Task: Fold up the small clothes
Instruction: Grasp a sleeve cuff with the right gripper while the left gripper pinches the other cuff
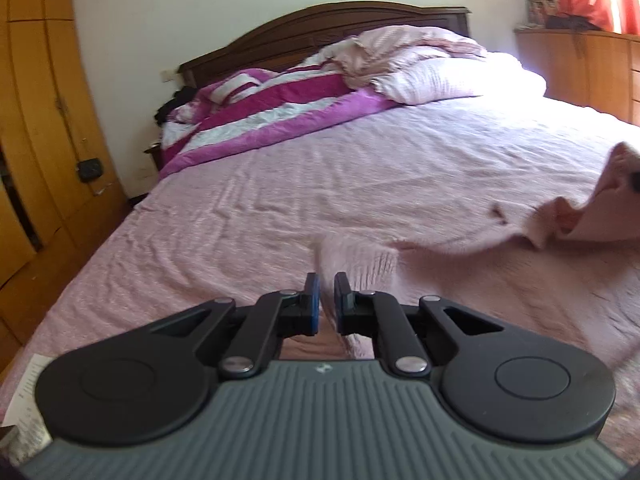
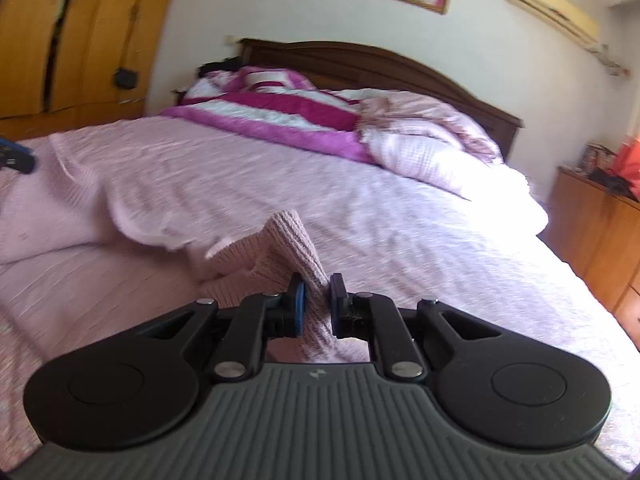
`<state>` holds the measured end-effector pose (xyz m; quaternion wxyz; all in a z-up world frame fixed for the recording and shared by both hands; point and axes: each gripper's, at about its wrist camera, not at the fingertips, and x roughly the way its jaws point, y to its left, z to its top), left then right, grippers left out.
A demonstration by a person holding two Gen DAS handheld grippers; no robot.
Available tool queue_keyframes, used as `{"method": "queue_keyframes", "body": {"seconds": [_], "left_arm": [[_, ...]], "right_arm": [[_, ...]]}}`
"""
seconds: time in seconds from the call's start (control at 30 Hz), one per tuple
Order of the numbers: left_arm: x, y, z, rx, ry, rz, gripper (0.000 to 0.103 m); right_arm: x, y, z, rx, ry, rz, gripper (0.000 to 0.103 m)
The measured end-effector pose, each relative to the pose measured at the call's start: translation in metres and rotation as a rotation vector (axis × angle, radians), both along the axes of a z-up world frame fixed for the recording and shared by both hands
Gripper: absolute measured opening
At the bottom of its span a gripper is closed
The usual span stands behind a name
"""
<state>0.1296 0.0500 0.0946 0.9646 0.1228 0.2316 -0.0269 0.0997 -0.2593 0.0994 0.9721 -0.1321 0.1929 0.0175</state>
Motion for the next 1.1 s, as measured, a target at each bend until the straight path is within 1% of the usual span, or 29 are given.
{"method": "queue_keyframes", "body": {"seconds": [0.07, 0.13, 0.23, 0.3, 0.33, 0.4, 0.5, 0.57, 0.6, 0.63, 0.67, 0.7, 0.83, 0.9, 0.97, 1.0, 1.03, 1.07, 1.1], "left_arm": [[0.011, 0.009, -0.001, -0.013, 0.011, 0.02, 0.006], [0.025, 0.015, -0.005, -0.016, 0.025, 0.041, 0.005], [0.041, 0.022, -0.015, 0.003, 0.052, 0.076, 0.005], [0.05, 0.027, -0.021, -0.003, 0.079, 0.088, 0.005], [0.054, 0.03, -0.023, -0.024, 0.109, 0.082, 0.005], [0.058, 0.036, -0.027, -0.094, 0.167, 0.061, 0.006], [0.06, 0.041, -0.033, -0.178, 0.228, 0.031, 0.008], [0.062, 0.042, -0.038, -0.217, 0.276, 0.023, 0.013], [0.064, 0.042, -0.04, -0.231, 0.3, 0.036, 0.031], [0.064, 0.042, -0.043, -0.235, 0.318, 0.06, 0.055], [0.065, 0.042, -0.045, -0.234, 0.324, 0.083, 0.064], [0.063, 0.042, -0.046, -0.236, 0.315, 0.096, 0.066], [0.057, 0.036, -0.049, -0.251, 0.295, 0.057, 0.066], [0.054, 0.029, -0.05, -0.21, 0.269, 0.045, 0.065], [0.057, 0.024, -0.055, -0.175, 0.262, 0.04, 0.065], [0.06, 0.024, -0.058, -0.18, 0.27, 0.04, 0.061], [0.062, 0.026, -0.061, -0.202, 0.282, 0.04, 0.054], [0.065, 0.028, -0.063, -0.233, 0.293, 0.046, 0.051], [0.067, 0.032, -0.065, -0.262, 0.3, 0.066, 0.038]], "right_arm": [[0.011, -0.011, 0.002, 0.024, 0.004, -0.033, 0.013], [0.022, -0.019, 0.001, 0.028, 0.009, -0.061, 0.013], [0.04, -0.028, -0.006, 0.024, 0.03, -0.093, 0.013], [0.053, -0.034, -0.014, 0.02, 0.054, -0.12, 0.013], [0.059, -0.037, -0.02, 0.024, 0.071, -0.129, 0.013], [0.072, -0.042, -0.032, 0.027, 0.11, -0.141, 0.013], [0.085, -0.046, -0.053, 0.031, 0.155, -0.158, 0.013], [0.092, -0.047, -0.066, 0.038, 0.175, -0.172, 0.013], [0.094, -0.047, -0.071, 0.043, 0.177, -0.177, 0.013], [0.095, -0.048, -0.074, 0.046, 0.18, -0.178, 0.014], [0.095, -0.047, -0.076, 0.046, 0.178, -0.178, 0.014], [0.094, -0.047, -0.076, 0.044, 0.176, -0.175, 0.014], [0.094, -0.046, -0.077, 0.036, 0.176, -0.165, 0.014], [0.093, -0.046, -0.077, 0.042, 0.175, -0.162, 0.014], [0.093, -0.048, -0.076, 0.053, 0.174, -0.161, 0.014], [0.093, -0.048, -0.076, 0.058, 0.175, -0.16, 0.014], [0.092, -0.048, -0.075, 0.063, 0.175, -0.16, 0.014], [0.092, -0.049, -0.075, 0.067, 0.175, -0.159, 0.014], [0.092, -0.049, -0.075, 0.069, 0.175, -0.159, 0.014]]}}
